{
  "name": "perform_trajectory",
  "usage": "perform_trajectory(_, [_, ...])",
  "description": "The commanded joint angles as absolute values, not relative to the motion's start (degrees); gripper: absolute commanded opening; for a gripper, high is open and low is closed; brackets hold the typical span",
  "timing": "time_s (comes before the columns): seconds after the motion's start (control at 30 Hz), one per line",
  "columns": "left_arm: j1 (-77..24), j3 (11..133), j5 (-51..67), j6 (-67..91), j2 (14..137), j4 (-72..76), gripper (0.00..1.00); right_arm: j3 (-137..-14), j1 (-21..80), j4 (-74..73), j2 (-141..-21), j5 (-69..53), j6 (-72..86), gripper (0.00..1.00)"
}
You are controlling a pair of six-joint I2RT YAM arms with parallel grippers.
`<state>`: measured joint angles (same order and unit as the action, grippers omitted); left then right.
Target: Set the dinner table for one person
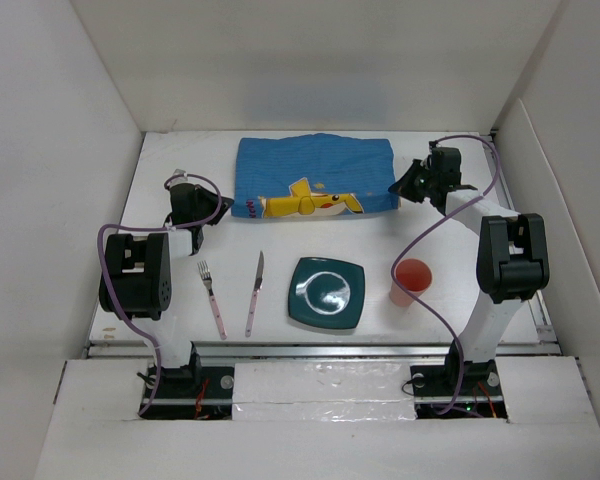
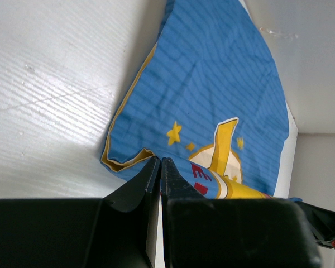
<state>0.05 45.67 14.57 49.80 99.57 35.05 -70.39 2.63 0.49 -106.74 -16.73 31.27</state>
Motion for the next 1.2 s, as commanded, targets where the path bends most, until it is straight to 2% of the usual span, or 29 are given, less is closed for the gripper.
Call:
perform_trajectory(0.0, [0.09, 44.83, 11.43, 47.2, 95.81, 40.87, 0.0, -70.4, 1.58, 5.1, -103.62, -16.26, 28.74, 0.0])
perform_trajectory(0.37, [-1.05, 33.93, 9.14, 50.01, 86.58, 42.36, 0.0, -58.54, 1.58, 6.5, -96.6, -16.08, 28.56, 0.0])
perform_trajectory(0.5, [-1.05, 30.42, 9.75, 50.97, 83.5, 42.71, 0.0, -56.34, 1.06, 5.19, -93.96, -14.86, 27.78, 0.12])
perform_trajectory(0.57, [-1.05, 29.27, 10.8, 51.42, 82.62, 43.07, 0.0, -55.38, 1.05, 4.84, -92.38, -14.24, 27.6, 0.14])
perform_trajectory(0.73, [-1.05, 25.67, 11.16, 52.03, 80.6, 43.16, 0.0, -52.92, 1.05, 3.43, -90.27, -13.71, 27.16, 0.12])
perform_trajectory(0.87, [-1.05, 24.09, 13.01, 53.08, 81.39, 42.89, 0.0, -50.63, 1.05, 4.13, -89.04, -13.36, 27.68, 0.03])
perform_trajectory(0.93, [-1.05, 23.99, 11.52, 52.56, 81.12, 40.71, 0.01, -49.66, 1.58, 4.48, -86.76, -13.45, 27.95, 0.01])
perform_trajectory(1.0, [-1.05, 24.52, 9.15, 52.38, 79.81, 38.68, 0.1, -48.52, 2.72, 4.31, -84.39, -11.79, 28.04, 0.01])
perform_trajectory(1.03, [-1.05, 24.87, 8.44, 52.38, 79.28, 36.5, 0.19, -48.17, 2.72, 3.7, -81.16, -11.08, 27.95, 0.01])
perform_trajectory(1.07, [-1.05, 25.31, 6.78, 52.56, 78.58, 35.34, 0.21, -47.9, 3.42, 3.34, -79.38, -10.38, 27.86, 0.01])
perform_trajectory(1.1, [-1.05, 26.36, 3.46, 53.25, 75.62, 31.68, 0.29, -46.77, 4.99, 2.03, -72.93, -8.54, 27.69, 0.0])
perform_trajectory(1.13, [-1.05, 26.37, 3.43, 53.26, 75.59, 31.64, 0.29, -46.76, 5.01, 2.02, -72.86, -8.53, 27.69, 0.0])
perform_trajectory(1.17, [-1.05, 26.72, 2.38, 53.44, 72.71, 31.03, 0.33, -46.41, 5.88, 1.59, -70.6, -6.52, 27.51, 0.0])
